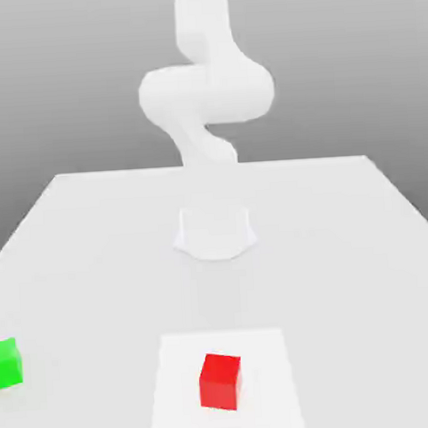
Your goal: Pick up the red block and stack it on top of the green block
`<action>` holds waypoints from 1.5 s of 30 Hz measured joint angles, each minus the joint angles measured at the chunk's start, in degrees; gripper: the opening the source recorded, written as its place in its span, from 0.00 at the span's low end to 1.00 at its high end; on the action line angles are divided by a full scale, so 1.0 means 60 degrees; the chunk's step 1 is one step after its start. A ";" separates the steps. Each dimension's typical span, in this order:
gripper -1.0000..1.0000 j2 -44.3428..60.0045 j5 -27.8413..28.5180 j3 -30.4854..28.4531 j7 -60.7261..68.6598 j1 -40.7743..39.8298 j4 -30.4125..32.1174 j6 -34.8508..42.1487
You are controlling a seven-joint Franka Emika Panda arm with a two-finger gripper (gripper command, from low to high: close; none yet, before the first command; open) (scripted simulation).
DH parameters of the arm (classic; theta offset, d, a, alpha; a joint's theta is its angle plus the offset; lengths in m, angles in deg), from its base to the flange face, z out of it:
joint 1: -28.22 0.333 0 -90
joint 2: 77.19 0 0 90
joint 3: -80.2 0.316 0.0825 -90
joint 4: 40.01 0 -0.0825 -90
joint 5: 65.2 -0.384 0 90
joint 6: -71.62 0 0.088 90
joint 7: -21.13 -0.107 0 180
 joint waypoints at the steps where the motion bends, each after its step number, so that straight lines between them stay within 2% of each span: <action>1: 0.50 0.0377 0.0022 0.0039 -0.0096 -0.0044 0.0139 -0.0183; 21: 0.50 0.7326 0.0154 0.0358 -0.1679 -0.0472 0.2715 -0.3569; 27: 0.50 0.9399 0.0301 0.0228 -0.1884 -0.0379 0.2636 -0.5169; 28: 0.00 0.9655 0.0338 0.0194 -0.1913 -0.0352 0.2600 -0.5386; 35: 0.00 0.9675 0.0365 0.0201 -0.1939 -0.0359 0.2598 -0.5408; 40: 0.00 0.8176 0.0160 0.0367 -0.1785 -0.0483 0.2825 -0.4138; 45: 0.00 0.7934 -0.0232 -0.0785 -0.2622 -0.1561 0.2254 -0.3305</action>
